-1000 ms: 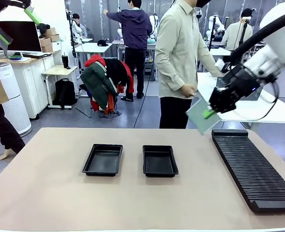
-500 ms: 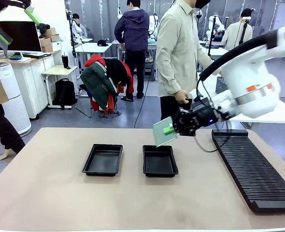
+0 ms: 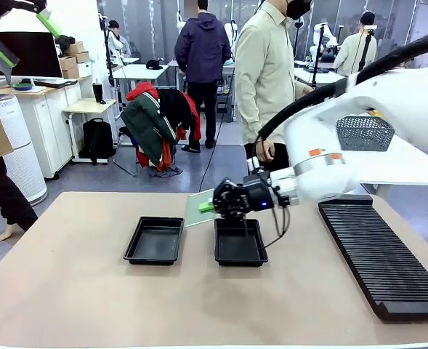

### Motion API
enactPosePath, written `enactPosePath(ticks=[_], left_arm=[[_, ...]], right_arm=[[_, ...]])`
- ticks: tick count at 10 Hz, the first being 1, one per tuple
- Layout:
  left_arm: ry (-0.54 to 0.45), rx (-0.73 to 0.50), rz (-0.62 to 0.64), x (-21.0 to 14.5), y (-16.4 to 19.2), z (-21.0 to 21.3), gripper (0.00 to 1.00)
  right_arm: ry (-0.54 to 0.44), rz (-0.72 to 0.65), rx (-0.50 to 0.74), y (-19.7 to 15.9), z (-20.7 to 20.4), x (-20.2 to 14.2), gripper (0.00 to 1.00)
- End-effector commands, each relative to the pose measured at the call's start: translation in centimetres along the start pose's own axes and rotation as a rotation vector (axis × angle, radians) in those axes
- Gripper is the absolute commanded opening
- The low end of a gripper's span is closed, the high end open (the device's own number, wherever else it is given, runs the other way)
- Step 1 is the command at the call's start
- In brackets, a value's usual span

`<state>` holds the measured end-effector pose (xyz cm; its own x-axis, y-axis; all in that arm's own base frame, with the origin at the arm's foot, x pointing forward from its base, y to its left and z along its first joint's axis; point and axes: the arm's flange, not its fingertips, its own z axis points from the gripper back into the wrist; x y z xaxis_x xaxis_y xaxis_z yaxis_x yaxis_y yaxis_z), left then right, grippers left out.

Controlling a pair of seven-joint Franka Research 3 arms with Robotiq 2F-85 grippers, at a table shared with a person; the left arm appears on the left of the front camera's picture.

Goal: Inspect and transfer BCBs to ESD trays.
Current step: Pick up the Blank PCB from the PCB Rack and place it in the left ESD tray.

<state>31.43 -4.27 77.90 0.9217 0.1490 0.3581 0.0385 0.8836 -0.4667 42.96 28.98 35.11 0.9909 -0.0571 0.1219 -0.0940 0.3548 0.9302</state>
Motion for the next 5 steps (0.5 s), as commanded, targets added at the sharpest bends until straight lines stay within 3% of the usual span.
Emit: enactPosePath(ticks=[1, 5], left_arm=[[0.000, -0.004, 0.003, -0.1, 0.1, -0.1, 1.00], [0.000, -0.004, 0.003, -0.1, 0.1, -0.1, 1.00]], right_arm=[[-0.048, 0.023, 0.019, -0.1, -4.3, 0.6, 0.03], [-0.028, 0.024, -0.059, 0.1, -11.0, 1.3, 0.03]])
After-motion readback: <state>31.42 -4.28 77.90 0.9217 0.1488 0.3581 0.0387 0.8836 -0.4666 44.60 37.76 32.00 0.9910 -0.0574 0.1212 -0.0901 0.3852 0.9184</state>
